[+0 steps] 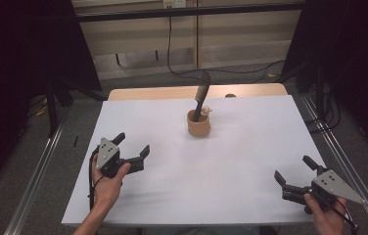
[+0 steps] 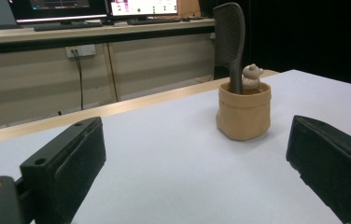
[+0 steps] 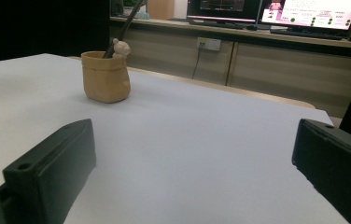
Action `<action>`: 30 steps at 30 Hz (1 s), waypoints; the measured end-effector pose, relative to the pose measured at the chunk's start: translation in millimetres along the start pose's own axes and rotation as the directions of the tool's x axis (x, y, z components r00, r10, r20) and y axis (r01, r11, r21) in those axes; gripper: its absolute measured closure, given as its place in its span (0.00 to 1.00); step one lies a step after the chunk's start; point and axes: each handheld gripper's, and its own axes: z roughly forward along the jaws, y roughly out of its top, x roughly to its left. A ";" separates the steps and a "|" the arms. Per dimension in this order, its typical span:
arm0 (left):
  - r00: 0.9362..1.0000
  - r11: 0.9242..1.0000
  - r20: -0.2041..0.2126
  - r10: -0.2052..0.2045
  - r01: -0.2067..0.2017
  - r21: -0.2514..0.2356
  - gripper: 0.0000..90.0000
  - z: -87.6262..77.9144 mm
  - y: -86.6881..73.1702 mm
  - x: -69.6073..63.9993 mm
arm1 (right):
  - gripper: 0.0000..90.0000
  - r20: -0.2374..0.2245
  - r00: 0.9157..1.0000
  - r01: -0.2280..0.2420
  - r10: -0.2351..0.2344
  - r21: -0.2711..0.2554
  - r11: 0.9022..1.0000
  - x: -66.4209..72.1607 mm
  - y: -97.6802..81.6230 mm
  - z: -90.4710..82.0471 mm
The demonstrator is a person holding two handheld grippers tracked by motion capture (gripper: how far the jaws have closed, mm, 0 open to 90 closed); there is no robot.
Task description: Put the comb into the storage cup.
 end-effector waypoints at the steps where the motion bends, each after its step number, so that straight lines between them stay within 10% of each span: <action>1: 1.000 1.000 0.001 0.000 0.000 -0.003 0.05 -2.2 -0.9 -0.6 | 0.00 -0.001 1.000 0.000 0.000 -0.001 1.000 0.1 0.0 0.1; 6: 0.998 0.998 -0.006 -0.060 0.059 -0.010 0.05 -13.3 -2.6 -3.7 | 0.00 0.001 1.000 -0.002 0.002 -0.001 1.000 0.1 0.0 -0.5; 30: 0.996 0.999 -0.084 -0.041 0.041 -0.009 0.03 -52.6 -22.2 -15.1 | 0.00 0.001 1.000 0.000 0.000 -0.001 1.000 0.7 -0.1 -0.3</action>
